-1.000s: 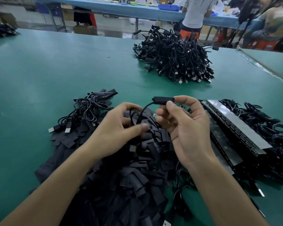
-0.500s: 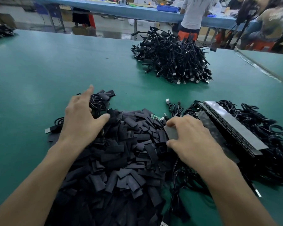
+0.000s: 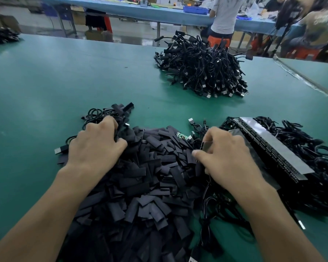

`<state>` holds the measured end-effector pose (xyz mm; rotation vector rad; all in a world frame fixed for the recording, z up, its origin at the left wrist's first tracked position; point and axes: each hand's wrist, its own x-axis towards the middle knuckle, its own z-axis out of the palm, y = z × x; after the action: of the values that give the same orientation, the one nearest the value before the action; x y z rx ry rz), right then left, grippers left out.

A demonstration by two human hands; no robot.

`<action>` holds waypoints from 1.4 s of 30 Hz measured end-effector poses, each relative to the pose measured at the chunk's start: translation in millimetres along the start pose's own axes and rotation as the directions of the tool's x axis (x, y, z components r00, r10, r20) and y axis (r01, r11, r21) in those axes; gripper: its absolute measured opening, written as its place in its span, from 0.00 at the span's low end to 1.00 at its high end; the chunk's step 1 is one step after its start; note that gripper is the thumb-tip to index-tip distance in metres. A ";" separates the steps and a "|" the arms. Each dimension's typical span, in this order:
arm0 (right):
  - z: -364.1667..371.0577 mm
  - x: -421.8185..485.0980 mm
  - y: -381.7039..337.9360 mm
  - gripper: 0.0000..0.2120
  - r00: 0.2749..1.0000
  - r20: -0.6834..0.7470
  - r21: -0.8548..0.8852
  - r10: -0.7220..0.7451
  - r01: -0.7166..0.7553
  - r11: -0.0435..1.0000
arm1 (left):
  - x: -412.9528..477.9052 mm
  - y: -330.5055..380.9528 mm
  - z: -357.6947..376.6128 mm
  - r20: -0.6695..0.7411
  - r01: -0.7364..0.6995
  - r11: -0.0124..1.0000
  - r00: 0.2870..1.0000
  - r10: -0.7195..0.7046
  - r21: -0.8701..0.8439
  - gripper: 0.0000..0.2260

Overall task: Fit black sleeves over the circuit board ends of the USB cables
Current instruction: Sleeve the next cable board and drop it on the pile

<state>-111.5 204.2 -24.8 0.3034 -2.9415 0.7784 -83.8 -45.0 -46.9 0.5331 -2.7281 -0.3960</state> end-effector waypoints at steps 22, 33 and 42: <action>-11.8 -12.2 -9.1 0.12 0.951 0.303 -0.339 0.068 0.041 0.940 | -3.5 6.7 12.8 -0.171 -0.106 0.972 0.983 0.070 -0.209 0.03; -10.8 -6.4 -18.3 0.04 0.969 -0.024 0.245 -0.246 0.244 0.938 | -8.5 21.7 10.7 0.112 -0.158 0.702 0.940 0.322 -0.694 0.05; 17.9 -0.4 -23.1 0.08 0.984 -0.045 0.763 -0.172 0.145 0.630 | -23.8 43.5 15.9 0.180 -0.021 0.375 0.852 0.492 -0.927 0.08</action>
<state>-106.8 175.7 -29.3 0.6130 -2.3589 1.9729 -82.5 6.6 -53.4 -0.3776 -2.3158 -1.9525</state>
